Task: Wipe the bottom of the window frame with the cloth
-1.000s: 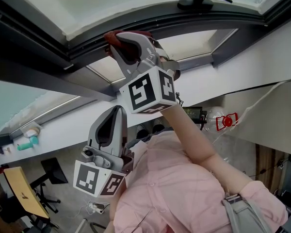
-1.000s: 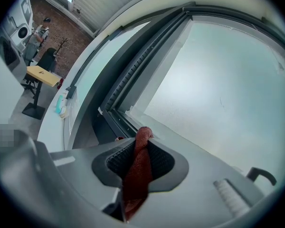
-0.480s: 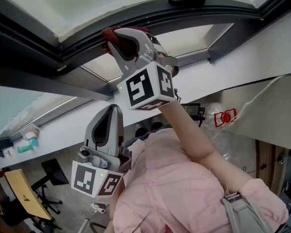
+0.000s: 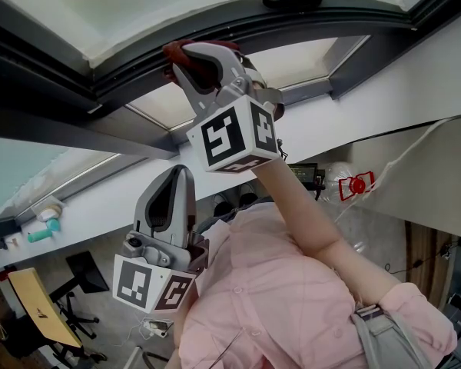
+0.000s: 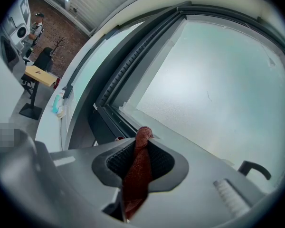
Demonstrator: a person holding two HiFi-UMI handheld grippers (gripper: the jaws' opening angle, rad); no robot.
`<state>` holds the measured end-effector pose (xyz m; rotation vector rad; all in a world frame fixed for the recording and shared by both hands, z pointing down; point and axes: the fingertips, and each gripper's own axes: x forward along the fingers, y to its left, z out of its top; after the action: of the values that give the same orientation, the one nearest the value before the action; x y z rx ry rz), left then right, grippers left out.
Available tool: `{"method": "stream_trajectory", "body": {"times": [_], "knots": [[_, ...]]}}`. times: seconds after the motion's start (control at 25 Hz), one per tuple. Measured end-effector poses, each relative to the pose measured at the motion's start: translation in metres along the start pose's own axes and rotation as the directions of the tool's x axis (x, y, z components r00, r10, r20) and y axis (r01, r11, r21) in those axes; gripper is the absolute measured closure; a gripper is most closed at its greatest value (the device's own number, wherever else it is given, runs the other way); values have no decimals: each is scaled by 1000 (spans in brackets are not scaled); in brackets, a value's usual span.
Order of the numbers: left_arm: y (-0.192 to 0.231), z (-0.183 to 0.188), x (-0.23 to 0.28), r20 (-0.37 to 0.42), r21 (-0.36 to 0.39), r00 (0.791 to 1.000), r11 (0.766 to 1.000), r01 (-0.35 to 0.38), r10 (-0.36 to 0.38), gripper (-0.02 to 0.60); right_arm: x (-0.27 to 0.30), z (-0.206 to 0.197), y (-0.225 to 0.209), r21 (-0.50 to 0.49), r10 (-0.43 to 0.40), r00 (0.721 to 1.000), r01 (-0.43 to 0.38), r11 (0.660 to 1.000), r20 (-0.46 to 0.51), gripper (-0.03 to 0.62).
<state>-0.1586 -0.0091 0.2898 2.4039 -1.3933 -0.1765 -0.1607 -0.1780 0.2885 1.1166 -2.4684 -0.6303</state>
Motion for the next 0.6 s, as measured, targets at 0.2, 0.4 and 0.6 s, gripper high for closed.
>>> {"method": "stream_trajectory", "body": {"times": [0.2,0.4,0.6], "knots": [[-2,-1,1,-1,2,1000,1000,1,-1,588,-2,-2,-3,9,-5,1000,5,1000,0,520],[-4,-1,3,-2,3,1000,1000,-1,1,588,-3,-4,-6,5,-3,1000,3,1000,0,520],[-6,-2,5,-2,4,1000,1000,-4,4,588,-5,-5,-7,10,0,1000,0,1000,5,520]]}}
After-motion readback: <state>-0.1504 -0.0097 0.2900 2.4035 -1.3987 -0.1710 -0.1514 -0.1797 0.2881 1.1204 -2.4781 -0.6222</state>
